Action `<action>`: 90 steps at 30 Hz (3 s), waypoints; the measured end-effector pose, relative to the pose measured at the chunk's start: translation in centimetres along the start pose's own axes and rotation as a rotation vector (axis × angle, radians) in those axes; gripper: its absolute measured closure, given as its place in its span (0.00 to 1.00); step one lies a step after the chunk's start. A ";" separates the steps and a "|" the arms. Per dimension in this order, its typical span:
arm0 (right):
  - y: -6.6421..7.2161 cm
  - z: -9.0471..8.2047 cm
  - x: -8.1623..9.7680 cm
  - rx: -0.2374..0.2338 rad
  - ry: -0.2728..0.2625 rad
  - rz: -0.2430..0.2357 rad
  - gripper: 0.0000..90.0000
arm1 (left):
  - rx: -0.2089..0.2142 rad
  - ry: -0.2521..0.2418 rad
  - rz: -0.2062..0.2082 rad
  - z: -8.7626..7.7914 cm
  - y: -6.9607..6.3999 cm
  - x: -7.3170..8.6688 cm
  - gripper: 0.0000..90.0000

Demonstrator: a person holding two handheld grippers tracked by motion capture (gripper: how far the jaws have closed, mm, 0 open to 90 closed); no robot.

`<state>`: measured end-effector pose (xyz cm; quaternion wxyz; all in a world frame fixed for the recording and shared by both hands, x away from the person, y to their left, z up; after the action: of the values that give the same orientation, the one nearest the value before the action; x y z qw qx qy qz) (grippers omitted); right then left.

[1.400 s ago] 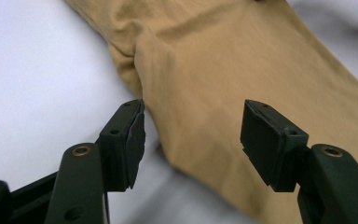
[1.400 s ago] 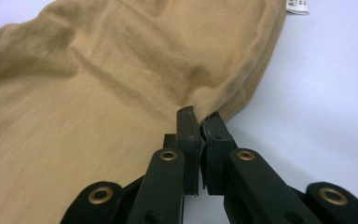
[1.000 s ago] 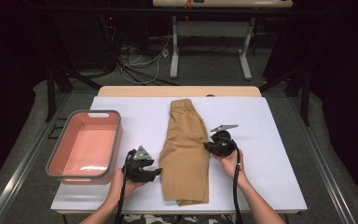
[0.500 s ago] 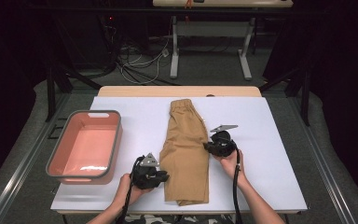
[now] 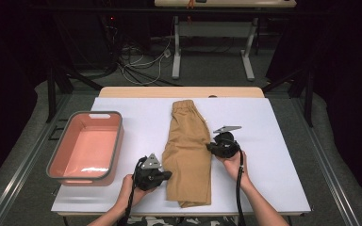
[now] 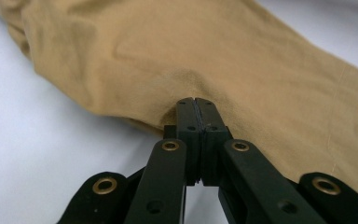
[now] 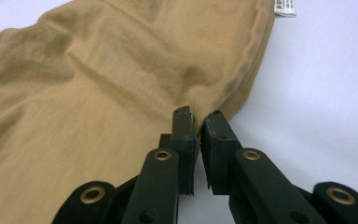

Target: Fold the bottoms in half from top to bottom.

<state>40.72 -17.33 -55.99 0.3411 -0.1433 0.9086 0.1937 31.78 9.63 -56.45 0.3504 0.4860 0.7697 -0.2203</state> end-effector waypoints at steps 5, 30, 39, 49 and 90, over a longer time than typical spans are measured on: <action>0.0 -0.3 -0.1 0.000 -0.011 0.000 0.93 | 0.000 -0.033 0.014 -0.1 0.2 -1.1 1.00; 0.9 -0.3 -0.1 0.062 -0.053 -0.088 0.98 | -0.044 -0.062 -0.004 4.6 2.2 -4.1 1.00; 0.2 0.0 0.3 0.050 -0.015 -0.075 0.95 | -0.020 0.041 0.042 2.9 0.9 -2.8 0.71; 0.4 -0.3 0.7 0.046 0.004 -0.083 0.92 | -0.109 0.126 0.031 1.4 0.8 -0.9 0.48; 0.5 -0.6 1.1 0.038 0.038 -0.093 0.94 | -0.056 0.111 0.030 -0.5 -1.1 0.5 0.65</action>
<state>39.38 -17.27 -56.22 0.3353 -0.1825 0.9107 0.1579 30.49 9.75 -56.48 0.3237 0.4989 0.7865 -0.1663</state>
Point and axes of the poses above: each handheld gripper's, and its own axes: z roughly forward along the jaws, x roughly out of its underside, y roughly to its left, the point moved 2 cm from there along z, roughly forward along the jaws, and after that the axes turned 11 degrees about z, right-handed, at the moved point
